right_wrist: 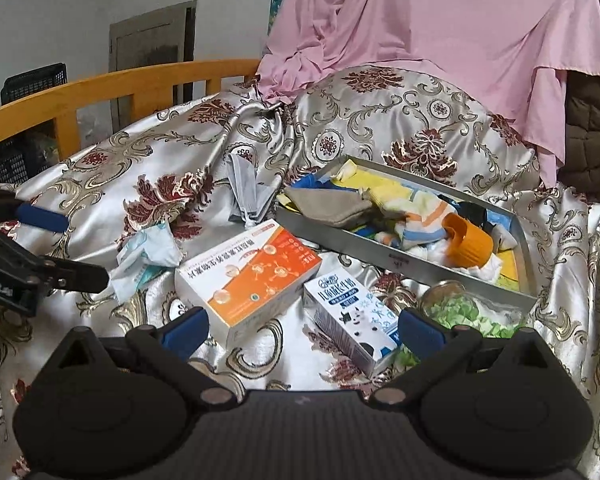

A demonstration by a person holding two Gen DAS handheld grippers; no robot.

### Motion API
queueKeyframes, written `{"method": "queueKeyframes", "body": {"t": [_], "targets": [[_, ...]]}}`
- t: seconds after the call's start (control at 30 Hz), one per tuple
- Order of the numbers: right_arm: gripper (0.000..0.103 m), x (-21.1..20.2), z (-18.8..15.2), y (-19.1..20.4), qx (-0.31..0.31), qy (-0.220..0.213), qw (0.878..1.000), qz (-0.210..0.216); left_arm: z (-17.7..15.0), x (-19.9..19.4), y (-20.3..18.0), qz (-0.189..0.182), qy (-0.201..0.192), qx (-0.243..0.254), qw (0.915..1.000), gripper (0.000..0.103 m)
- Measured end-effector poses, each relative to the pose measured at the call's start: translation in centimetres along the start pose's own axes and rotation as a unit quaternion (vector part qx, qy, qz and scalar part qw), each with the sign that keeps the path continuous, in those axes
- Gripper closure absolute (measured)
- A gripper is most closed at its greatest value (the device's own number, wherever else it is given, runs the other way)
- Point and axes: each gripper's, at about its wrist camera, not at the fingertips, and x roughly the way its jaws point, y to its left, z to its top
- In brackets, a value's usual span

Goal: Organize soft objects
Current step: 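Grasp the grey face mask with the right gripper while the left grasps the white tissue packet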

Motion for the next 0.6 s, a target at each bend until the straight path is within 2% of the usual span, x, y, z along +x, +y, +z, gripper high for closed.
{"method": "queueKeyframes", "body": {"t": [0.07,0.23,0.33,0.43,0.6], "targets": [[0.000,0.2,0.4,0.4,-0.006,-0.001,1.000,-0.008,0.7,-0.2,0.6,-0.017,0.004,0.024,0.9996,0.001],[0.000,1.2,1.5,1.6,-0.012,-0.007,1.000,-0.014,2.5,0.8,1.5,-0.049,0.045,0.091,0.9936,0.001],[0.000,1.8,1.9,2.2,-0.027,-0.013,0.999,-0.015,2.6,1.5,1.8,-0.071,0.026,0.137,0.9876,0.001],[0.000,2.6,2.3,2.8,-0.040,-0.018,0.999,-0.024,2.9,2.2,2.0,-0.081,-0.004,0.138,0.9871,0.001],[0.000,4.1,3.4,3.0,-0.053,-0.029,0.997,-0.042,2.8,3.2,1.6,-0.091,-0.021,0.110,0.9896,0.001]]}}
